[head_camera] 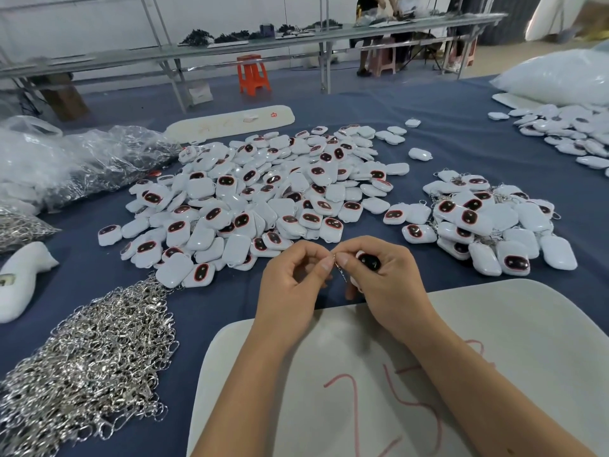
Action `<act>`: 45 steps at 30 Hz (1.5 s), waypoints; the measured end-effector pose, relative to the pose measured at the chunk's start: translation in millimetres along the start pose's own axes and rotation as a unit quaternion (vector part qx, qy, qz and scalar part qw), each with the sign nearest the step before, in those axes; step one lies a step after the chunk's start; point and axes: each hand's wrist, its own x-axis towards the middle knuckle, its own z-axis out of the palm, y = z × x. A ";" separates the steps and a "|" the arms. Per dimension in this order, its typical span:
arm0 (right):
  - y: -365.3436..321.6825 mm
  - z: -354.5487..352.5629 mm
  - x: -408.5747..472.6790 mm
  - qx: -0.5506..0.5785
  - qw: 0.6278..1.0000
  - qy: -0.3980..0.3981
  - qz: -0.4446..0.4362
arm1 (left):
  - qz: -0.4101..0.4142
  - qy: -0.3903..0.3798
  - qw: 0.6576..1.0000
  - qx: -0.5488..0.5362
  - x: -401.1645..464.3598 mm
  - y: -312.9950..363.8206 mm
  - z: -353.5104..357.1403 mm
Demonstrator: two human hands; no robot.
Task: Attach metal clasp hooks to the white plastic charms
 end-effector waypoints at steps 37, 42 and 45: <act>-3.7 0.7 -3.9 0.004 1.000 0.022 -0.018 | 0.033 0.074 0.995 0.065 -3.8 3.8 19.3; -5.2 4.7 -6.5 0.133 0.990 0.040 0.017 | 0.065 0.138 0.987 0.041 -9.2 14.3 36.6; -4.8 9.0 -7.7 0.189 0.980 0.050 0.044 | 0.081 0.153 0.984 0.047 -11.2 17.1 40.3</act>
